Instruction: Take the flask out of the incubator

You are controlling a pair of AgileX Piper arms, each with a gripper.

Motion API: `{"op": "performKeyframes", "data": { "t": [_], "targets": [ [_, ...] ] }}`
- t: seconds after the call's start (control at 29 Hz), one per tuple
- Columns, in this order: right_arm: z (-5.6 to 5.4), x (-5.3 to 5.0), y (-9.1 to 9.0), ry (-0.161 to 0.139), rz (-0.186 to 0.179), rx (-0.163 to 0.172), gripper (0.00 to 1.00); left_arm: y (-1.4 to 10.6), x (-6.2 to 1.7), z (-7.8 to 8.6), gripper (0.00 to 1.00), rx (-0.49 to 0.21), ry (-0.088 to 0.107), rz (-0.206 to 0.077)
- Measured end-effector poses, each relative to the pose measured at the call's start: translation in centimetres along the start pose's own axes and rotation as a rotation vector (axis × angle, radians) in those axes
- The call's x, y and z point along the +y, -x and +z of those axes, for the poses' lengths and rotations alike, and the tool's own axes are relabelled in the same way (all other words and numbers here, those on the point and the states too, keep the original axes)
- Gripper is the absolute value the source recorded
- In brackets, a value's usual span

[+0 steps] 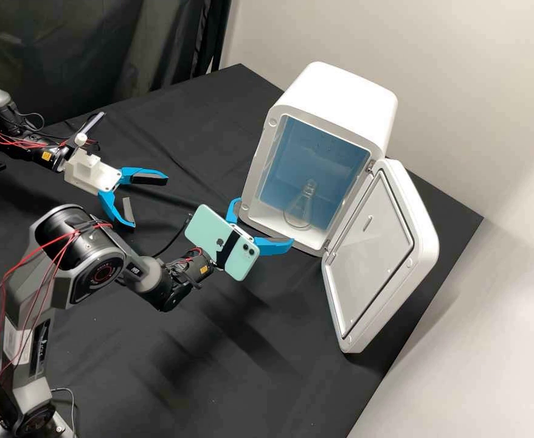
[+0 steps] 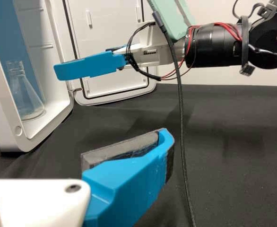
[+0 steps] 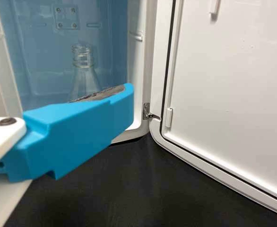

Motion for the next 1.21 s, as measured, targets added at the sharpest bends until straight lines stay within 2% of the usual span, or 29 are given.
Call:
{"op": "performKeyframes", "data": {
  "t": [0.38,0.66,0.86,1.04,1.21],
  "targets": [
    [1.2,-1.1,-2.0,-0.002,-0.022,-0.02,1.0,0.0,-0.01,0.1,1.0,-0.002,0.0,0.0],
    [1.6,-1.9,-3.8,0.0,-0.038,-0.022,1.0,0.0,-0.04,0.2,1.0,-0.008,-0.002,-0.002],
    [1.6,-2.0,-4.7,0.001,-0.046,-0.028,1.0,0.0,-0.04,0.2,1.0,-0.008,-0.002,-0.002],
    [1.1,-1.6,-5.2,0.003,-0.031,-0.01,1.0,0.0,-0.04,0.2,1.0,-0.008,-0.002,-0.002],
    [0.7,-1.8,-5.3,0.004,-0.033,0.003,1.0,0.0,0.1,0.2,1.0,-0.009,-0.003,0.003]
  ]
}}
